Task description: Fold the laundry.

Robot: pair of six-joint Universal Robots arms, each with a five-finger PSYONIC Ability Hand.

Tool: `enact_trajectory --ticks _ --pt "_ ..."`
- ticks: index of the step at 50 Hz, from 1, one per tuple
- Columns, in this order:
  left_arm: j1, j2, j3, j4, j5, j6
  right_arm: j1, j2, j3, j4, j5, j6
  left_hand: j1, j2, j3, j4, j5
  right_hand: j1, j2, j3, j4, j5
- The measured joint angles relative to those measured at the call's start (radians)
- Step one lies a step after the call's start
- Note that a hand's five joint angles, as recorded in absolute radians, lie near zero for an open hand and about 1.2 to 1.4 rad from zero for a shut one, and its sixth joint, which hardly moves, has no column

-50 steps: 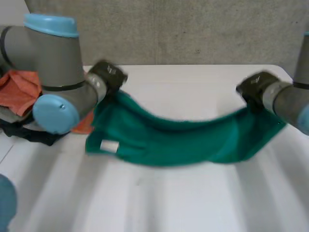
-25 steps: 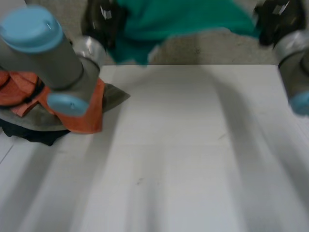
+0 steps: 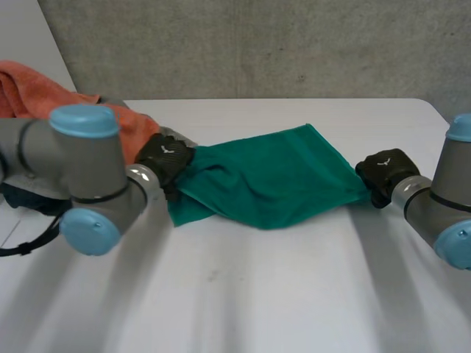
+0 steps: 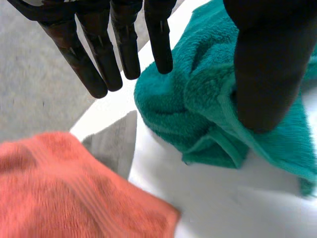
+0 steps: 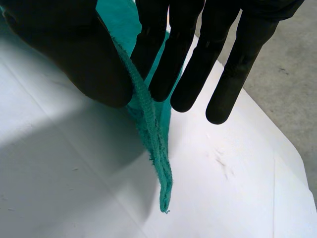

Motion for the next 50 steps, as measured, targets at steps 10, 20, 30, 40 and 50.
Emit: enact_trajectory --ticks 10,20,30,40,50 --pt "0.113 0.069 -0.098 -0.075 0.122 -0.303 -0.020 -0.016 0.017 0.003 -0.002 0.029 0.001 -0.002 -0.002 0.004 0.007 0.000 0.000 0.000 0.000 0.000" --pt "0.113 -0.037 -0.021 -0.141 0.188 -0.436 -0.010 -0.017 0.036 0.002 -0.001 0.023 0.001 0.013 0.012 0.032 0.033 0.000 0.000 0.000 0.000 0.000" --pt "0.037 -0.177 0.163 -0.212 0.088 -0.471 -0.015 -0.038 0.053 0.001 0.000 0.026 0.649 0.612 0.607 0.628 0.621 0.000 0.000 0.000 0.000 0.000" --pt "0.015 0.002 0.229 -0.328 -0.066 -0.460 -0.070 -0.175 0.023 0.085 -0.006 0.002 0.668 0.715 0.706 0.728 0.690 0.000 0.000 0.000 0.000 0.000" --pt "0.055 0.479 0.219 -0.412 -0.048 -0.179 -0.142 -0.415 -0.188 0.350 -0.016 -0.081 0.668 0.715 0.707 0.729 0.690 0.000 0.000 0.000 0.000 0.000"
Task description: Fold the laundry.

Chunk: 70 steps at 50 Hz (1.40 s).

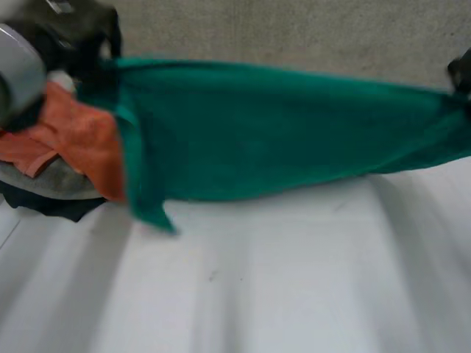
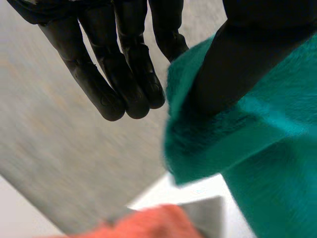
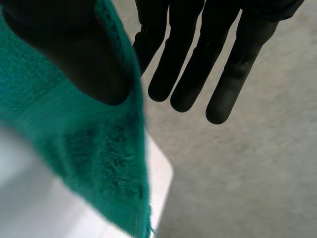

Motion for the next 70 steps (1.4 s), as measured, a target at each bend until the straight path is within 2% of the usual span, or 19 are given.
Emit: enact_trajectory --ticks 3,8,13,17,21,26,30,31,34,39,43,48,54,63,70 --pt "0.007 0.058 0.032 -0.056 -0.009 0.140 -0.008 -0.030 -0.116 0.111 -0.001 -0.012 0.000 0.000 0.000 0.000 0.021 0.000 0.000 0.000 0.000 0.000" --pt "0.008 0.002 0.063 -0.143 -0.023 0.271 -0.003 0.014 -0.219 0.243 -0.011 -0.035 0.000 0.000 0.000 0.000 0.030 0.000 0.000 0.000 0.000 0.000" --pt "-0.006 -0.131 0.079 -0.173 -0.029 0.308 0.021 0.106 -0.234 0.316 -0.020 -0.075 0.000 0.000 0.000 0.003 0.030 0.000 0.000 0.000 0.000 0.004" --pt "-0.031 -0.304 0.133 -0.150 -0.038 0.316 0.063 0.227 -0.221 0.311 -0.002 -0.109 0.000 0.002 0.003 0.003 0.030 0.000 0.000 0.000 0.000 0.009" --pt "-0.051 -0.463 0.247 -0.087 -0.058 0.333 0.096 0.340 -0.247 0.224 0.053 -0.117 0.000 0.002 0.003 0.003 0.030 0.000 0.000 0.000 0.000 0.009" --pt "-0.070 -0.601 0.472 0.045 -0.088 0.368 0.117 0.449 -0.378 0.015 0.148 -0.093 0.000 0.002 0.003 0.004 0.030 0.000 0.000 0.000 0.000 0.009" --pt "-0.078 -0.627 0.635 0.206 -0.099 0.372 0.117 0.486 -0.515 -0.187 0.204 -0.044 0.000 0.002 0.003 0.004 0.030 0.000 0.000 0.001 0.001 0.009" --pt "-0.078 -0.613 0.680 0.307 -0.103 0.360 0.114 0.488 -0.568 -0.281 0.217 -0.015 0.000 0.002 0.003 0.004 0.030 0.000 0.000 0.000 0.001 0.009" --pt "-0.074 -0.573 0.705 0.478 -0.112 0.329 0.105 0.475 -0.637 -0.442 0.229 0.042 0.000 0.002 0.003 0.004 0.030 0.000 0.000 0.001 0.001 0.009" --pt "-0.058 -0.498 0.636 0.672 -0.124 0.278 0.091 0.440 -0.669 -0.613 0.225 0.106 0.000 0.002 0.003 0.004 0.032 0.000 0.000 0.001 0.002 0.009" --pt "-0.043 -0.472 0.551 0.696 -0.131 0.240 0.083 0.425 -0.643 -0.626 0.209 0.119 0.000 0.002 0.003 0.004 0.035 0.000 0.000 0.001 0.002 0.009" --pt "-0.027 -0.461 0.443 0.673 -0.134 0.187 0.077 0.421 -0.567 -0.570 0.172 0.126 0.000 0.002 0.003 0.004 0.035 0.000 0.000 0.001 0.002 0.009" --pt "-0.021 -0.482 0.232 0.652 -0.096 0.135 0.077 0.441 -0.347 -0.454 0.073 0.126 0.000 0.002 0.003 0.004 0.035 0.000 0.000 0.002 0.003 0.012" --pt "-0.041 -0.583 0.007 0.608 -0.058 0.186 0.073 0.517 -0.107 -0.380 -0.004 0.055 0.000 0.003 0.003 0.004 0.035 0.000 0.000 0.002 0.003 0.013" --pt "-0.066 -0.540 -0.158 0.420 -0.084 0.238 0.042 0.509 -0.005 -0.201 -0.026 -0.042 0.000 0.003 0.003 0.004 0.035 0.000 0.000 0.002 0.003 0.013"
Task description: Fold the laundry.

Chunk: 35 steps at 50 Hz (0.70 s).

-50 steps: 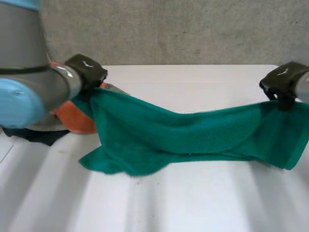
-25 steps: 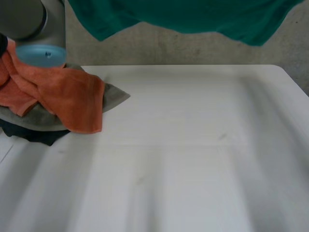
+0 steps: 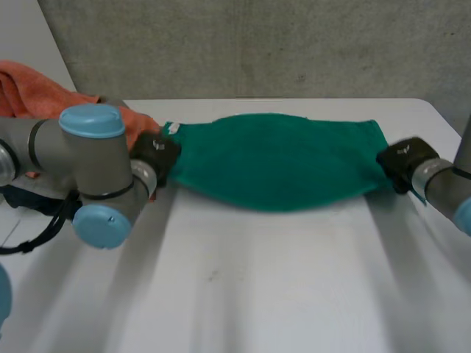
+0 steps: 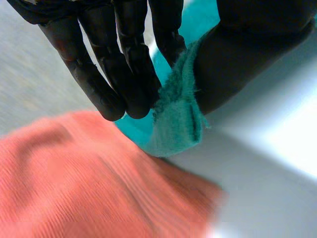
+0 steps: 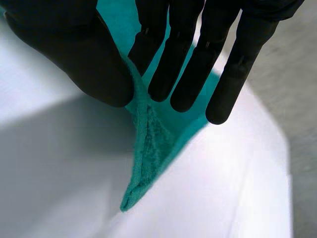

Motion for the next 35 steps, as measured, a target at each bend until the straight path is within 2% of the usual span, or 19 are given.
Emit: enact_trajectory --ticks 5,9,12,15,20,25,30,35 --pt "-0.015 0.128 -0.152 -0.198 -0.031 0.019 -0.062 -0.113 0.089 0.197 -0.057 -0.092 0.000 0.000 0.000 0.000 0.000 0.000 0.000 0.000 0.000 0.003" --pt "-0.023 0.230 -0.276 -0.351 -0.045 0.068 -0.128 -0.213 0.168 0.375 -0.101 -0.233 0.000 0.000 0.000 0.000 0.000 0.000 0.000 0.000 0.000 0.002" --pt "-0.025 0.299 -0.354 -0.425 -0.037 0.136 -0.176 -0.276 0.225 0.490 -0.123 -0.386 0.000 0.000 0.000 0.000 0.000 0.000 0.000 0.000 0.000 0.004" --pt "-0.027 0.328 -0.371 -0.426 -0.021 0.181 -0.187 -0.294 0.247 0.502 -0.130 -0.451 0.000 0.000 0.000 0.000 0.000 0.000 0.000 0.000 0.000 0.004" --pt "-0.040 0.286 -0.279 -0.328 -0.004 0.196 -0.144 -0.254 0.231 0.344 -0.122 -0.397 0.000 0.000 0.000 0.000 0.000 0.000 0.000 0.000 0.000 0.002" --pt "-0.044 0.112 -0.018 -0.237 -0.067 0.138 -0.064 -0.147 0.152 0.042 -0.079 -0.221 0.000 0.000 0.000 0.000 0.000 0.000 0.000 0.000 0.000 0.004" --pt "-0.032 -0.093 0.269 -0.246 -0.161 0.095 -0.010 -0.006 0.035 -0.206 -0.019 -0.115 0.000 0.000 0.000 0.000 0.000 0.000 0.000 0.000 0.000 0.004" --pt "-0.026 -0.250 0.504 -0.266 -0.194 0.090 0.020 0.152 -0.119 -0.337 0.035 -0.090 0.000 0.000 0.000 0.000 0.000 0.000 0.000 0.000 0.000 0.004"
